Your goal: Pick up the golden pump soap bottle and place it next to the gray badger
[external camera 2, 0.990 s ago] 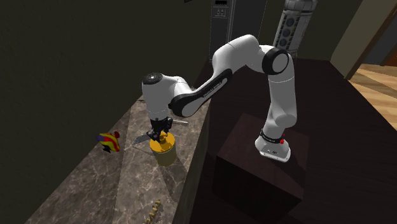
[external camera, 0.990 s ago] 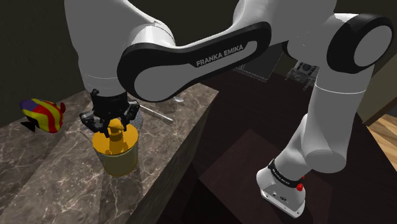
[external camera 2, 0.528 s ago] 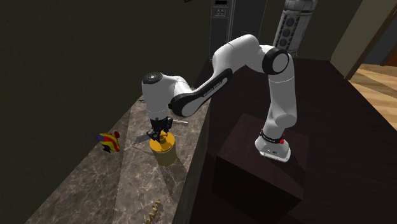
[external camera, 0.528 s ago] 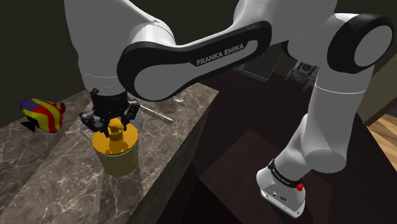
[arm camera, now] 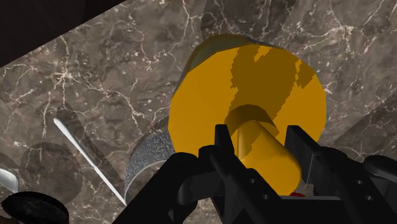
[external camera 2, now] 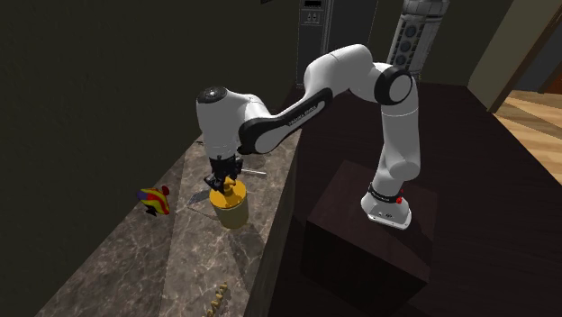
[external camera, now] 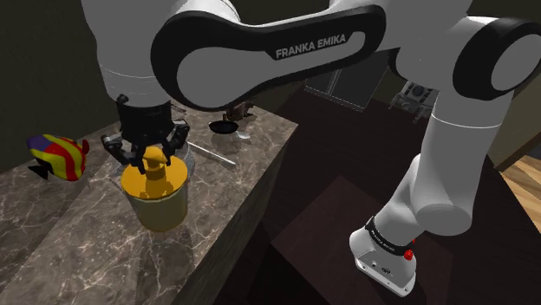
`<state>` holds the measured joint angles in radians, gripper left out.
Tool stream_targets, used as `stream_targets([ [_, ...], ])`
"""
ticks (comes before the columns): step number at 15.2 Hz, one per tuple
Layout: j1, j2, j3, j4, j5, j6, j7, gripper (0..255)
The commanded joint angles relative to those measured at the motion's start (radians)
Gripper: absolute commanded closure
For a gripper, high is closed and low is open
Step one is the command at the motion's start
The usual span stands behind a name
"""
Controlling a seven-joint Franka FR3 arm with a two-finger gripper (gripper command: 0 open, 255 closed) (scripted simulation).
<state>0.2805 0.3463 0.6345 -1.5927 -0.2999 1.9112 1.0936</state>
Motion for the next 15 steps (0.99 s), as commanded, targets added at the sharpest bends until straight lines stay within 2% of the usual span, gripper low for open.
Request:
stream_targets([
  [1,0.000,-0.006,0.002,0.019,0.005,-0.023,-0.005,255],
  [15,0.025,-0.004,0.010,0.212,0.013,-0.210,-0.028,255],
])
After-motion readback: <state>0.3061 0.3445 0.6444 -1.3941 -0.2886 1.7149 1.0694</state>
